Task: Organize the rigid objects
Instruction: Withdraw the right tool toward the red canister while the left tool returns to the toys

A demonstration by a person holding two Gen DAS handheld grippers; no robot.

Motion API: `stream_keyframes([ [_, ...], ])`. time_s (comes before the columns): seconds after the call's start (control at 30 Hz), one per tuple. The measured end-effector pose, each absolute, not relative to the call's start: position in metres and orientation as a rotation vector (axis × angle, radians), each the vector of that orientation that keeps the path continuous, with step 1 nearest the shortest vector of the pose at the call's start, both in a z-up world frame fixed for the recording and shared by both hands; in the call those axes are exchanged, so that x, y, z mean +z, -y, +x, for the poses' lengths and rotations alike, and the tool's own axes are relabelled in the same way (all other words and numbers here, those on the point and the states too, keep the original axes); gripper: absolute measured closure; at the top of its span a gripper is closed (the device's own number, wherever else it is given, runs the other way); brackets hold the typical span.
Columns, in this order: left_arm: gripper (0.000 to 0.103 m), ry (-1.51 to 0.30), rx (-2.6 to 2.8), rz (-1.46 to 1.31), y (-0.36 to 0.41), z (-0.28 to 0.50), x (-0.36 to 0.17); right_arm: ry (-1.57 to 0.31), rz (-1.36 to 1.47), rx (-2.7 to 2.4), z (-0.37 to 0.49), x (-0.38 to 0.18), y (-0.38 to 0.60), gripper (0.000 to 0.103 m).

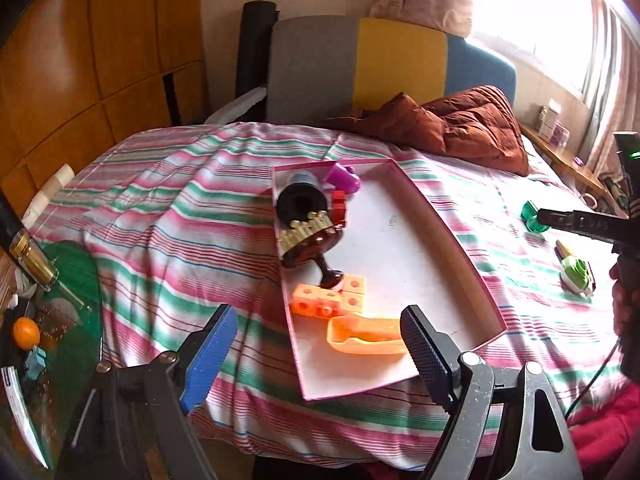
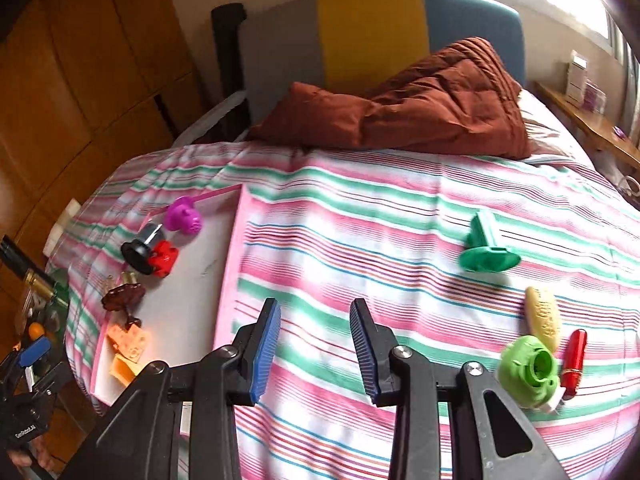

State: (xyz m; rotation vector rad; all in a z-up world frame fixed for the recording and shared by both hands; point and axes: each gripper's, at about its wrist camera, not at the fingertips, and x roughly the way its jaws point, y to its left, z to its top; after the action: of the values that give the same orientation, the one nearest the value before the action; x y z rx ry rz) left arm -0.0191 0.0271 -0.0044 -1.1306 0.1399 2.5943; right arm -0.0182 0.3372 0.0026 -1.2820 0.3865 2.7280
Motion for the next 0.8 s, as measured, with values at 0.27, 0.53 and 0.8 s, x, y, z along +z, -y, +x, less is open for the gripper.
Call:
stream_keyframes([
  [0.27, 0.019, -0.209, 2.546, -1.105, -0.051, -0.013, 0.0, -0.455, -1.129, 2.575, 0.017, 0.008, -0.42, 0.067],
  [0.53, 0.019, -0.269, 2.494, -1.09, -0.083, -0.014, 0.005, -0.645, -0.971, 2.339, 0.061, -0.015, -0.502, 0.067],
  [0.8, 0.019, -0.311, 2.383, -1.051, -0.139, -0.017, 0.01, -0.925, -0.895, 2.182, 0.087, -0.023, -0.543, 0.067],
])
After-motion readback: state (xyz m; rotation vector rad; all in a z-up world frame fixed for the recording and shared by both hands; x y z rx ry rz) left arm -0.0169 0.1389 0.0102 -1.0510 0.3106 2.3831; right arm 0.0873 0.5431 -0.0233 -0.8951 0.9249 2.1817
